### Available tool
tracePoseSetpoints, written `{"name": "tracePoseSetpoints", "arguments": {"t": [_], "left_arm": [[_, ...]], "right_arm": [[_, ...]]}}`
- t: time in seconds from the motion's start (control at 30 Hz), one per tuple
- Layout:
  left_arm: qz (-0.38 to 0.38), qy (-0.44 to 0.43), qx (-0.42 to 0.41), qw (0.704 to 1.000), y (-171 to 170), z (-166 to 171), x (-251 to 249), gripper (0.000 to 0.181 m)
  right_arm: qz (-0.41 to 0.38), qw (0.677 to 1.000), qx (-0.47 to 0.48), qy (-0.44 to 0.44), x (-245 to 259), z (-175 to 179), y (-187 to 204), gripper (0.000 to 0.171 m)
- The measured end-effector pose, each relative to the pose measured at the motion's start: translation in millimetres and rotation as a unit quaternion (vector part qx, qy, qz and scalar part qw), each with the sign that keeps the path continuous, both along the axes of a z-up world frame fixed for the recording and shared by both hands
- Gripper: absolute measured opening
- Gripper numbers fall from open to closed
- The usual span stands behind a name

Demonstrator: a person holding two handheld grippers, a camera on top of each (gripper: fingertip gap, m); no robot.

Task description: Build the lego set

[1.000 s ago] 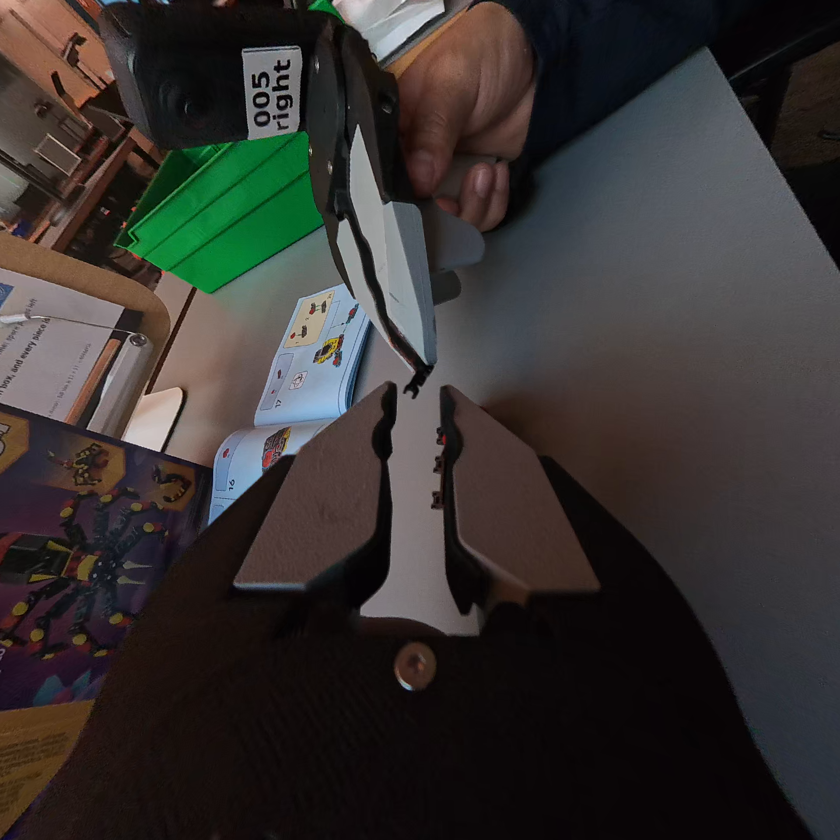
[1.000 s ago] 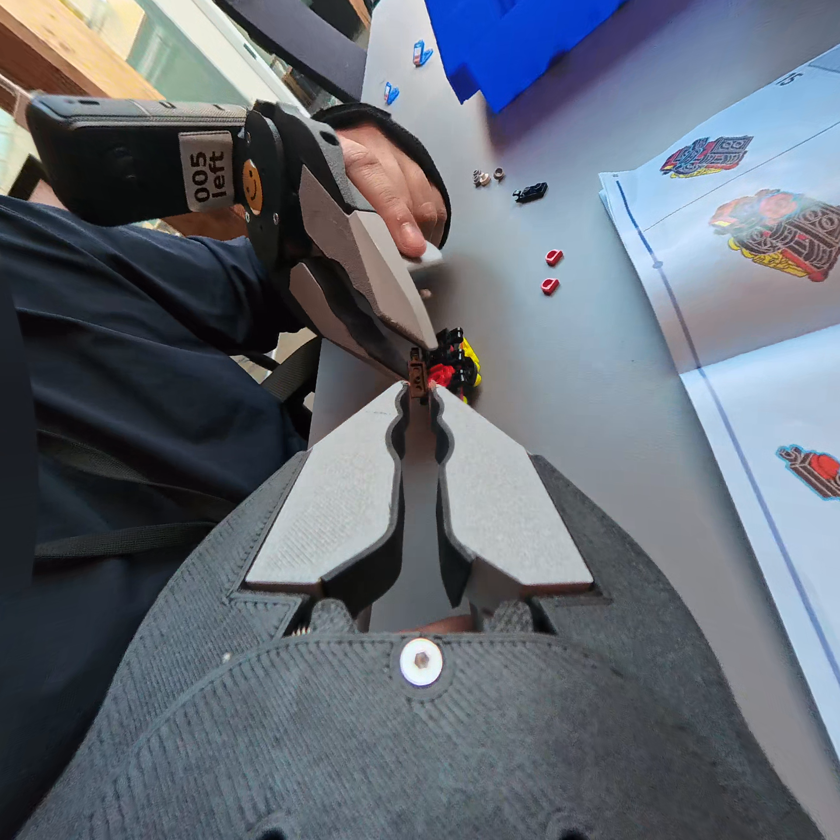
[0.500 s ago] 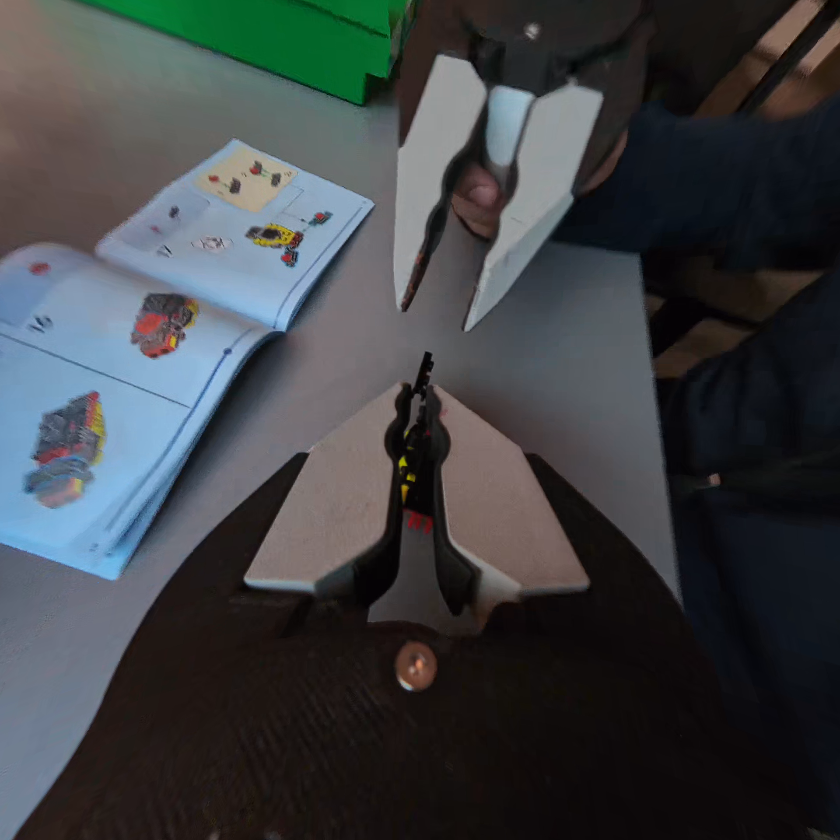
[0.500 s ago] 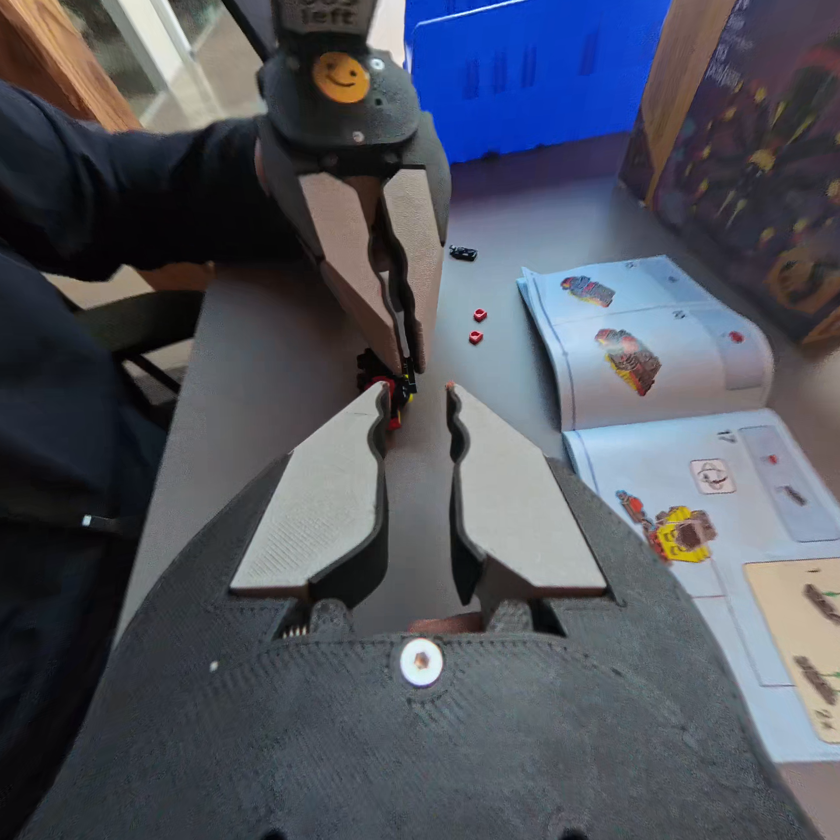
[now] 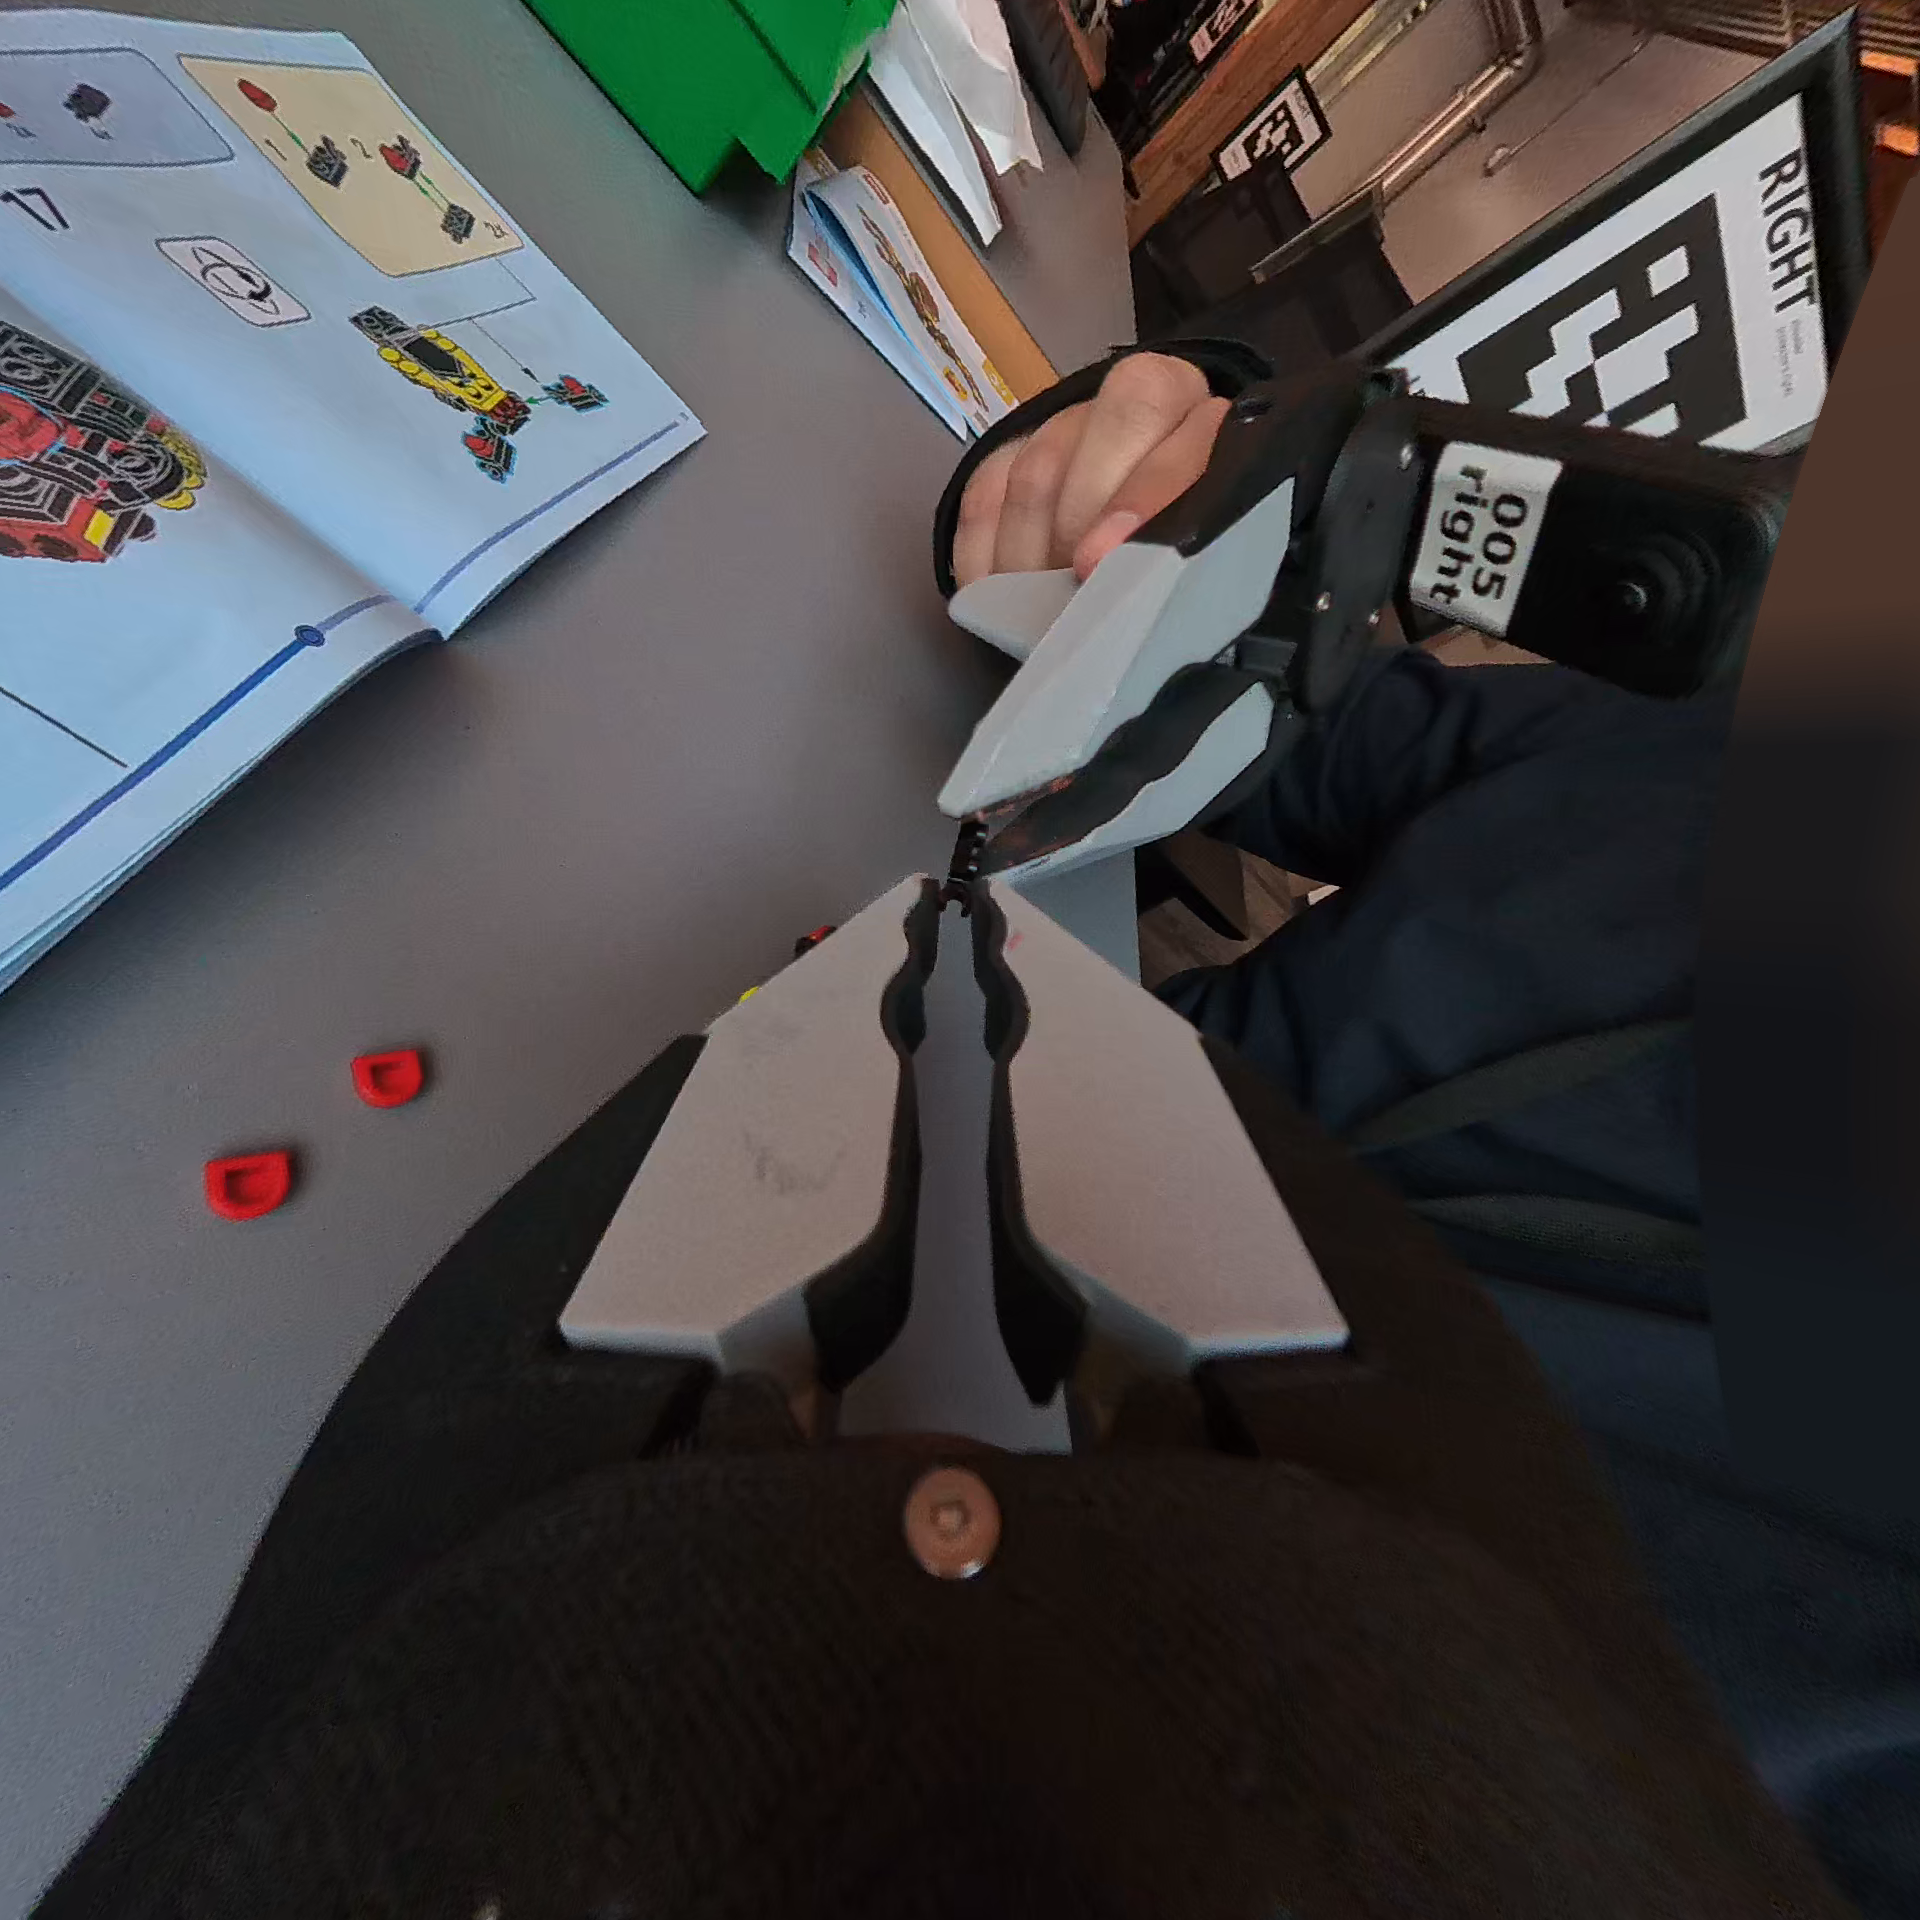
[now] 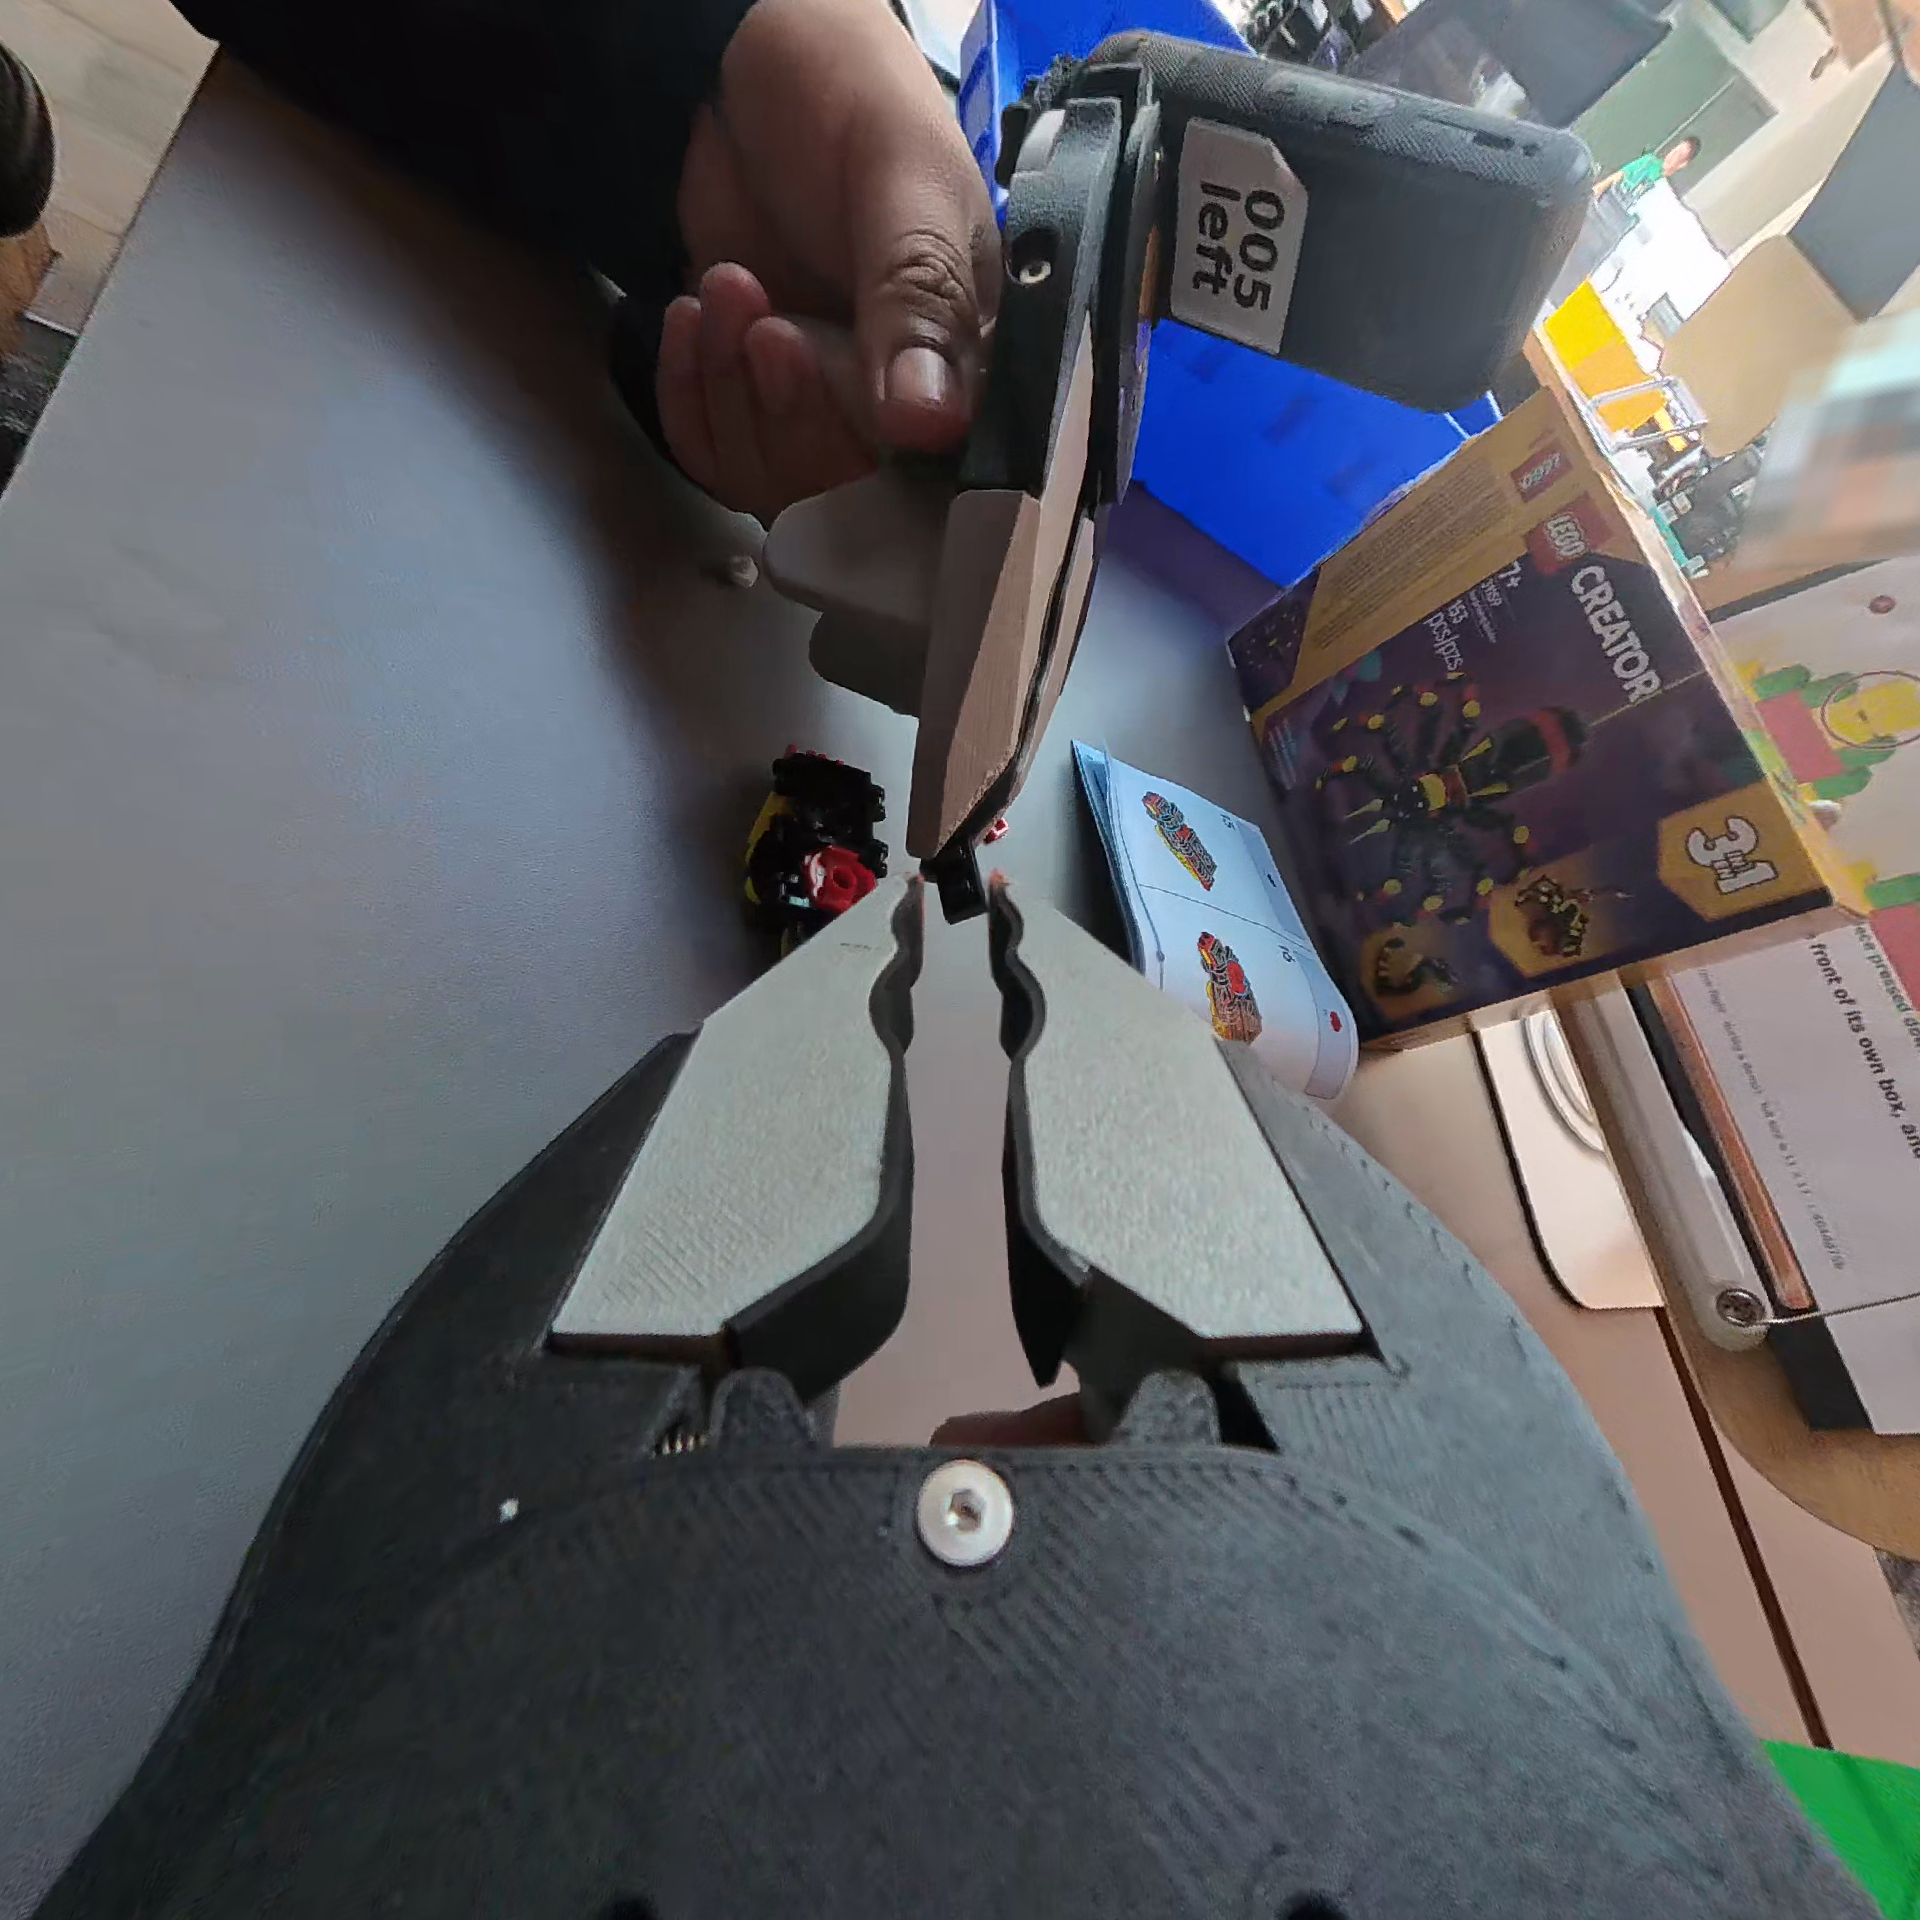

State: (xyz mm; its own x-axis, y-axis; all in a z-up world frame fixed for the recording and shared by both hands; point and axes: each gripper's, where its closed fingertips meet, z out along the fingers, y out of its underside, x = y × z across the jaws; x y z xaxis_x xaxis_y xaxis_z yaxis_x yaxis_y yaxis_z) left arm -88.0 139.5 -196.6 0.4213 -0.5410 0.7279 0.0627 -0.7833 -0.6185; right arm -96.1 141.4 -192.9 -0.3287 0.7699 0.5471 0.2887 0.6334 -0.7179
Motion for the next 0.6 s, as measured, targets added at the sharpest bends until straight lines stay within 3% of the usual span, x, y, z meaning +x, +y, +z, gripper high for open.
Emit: {"name": "tracePoseSetpoints", "arguments": {"t": [0.3, 0.43, 0.6], "left_arm": [[-0.006, -0.009, 0.005, 1.0, -1, 2, 1, 0.004], [0.006, -0.009, 0.035, 0.999, 4, 9, -5, 0.017], [0.058, 0.017, 0.057, 0.997, 19, 9, -30, 0.024]], "right_arm": [[0.001, 1.0, 0.014, 0.004, 1, 0, -1, 0.004], [-0.023, 0.997, -0.068, -0.02, -1, -3, 10, 0.005], [-0.079, 0.966, -0.205, -0.134, 6, -39, 36, 0.005]]}}
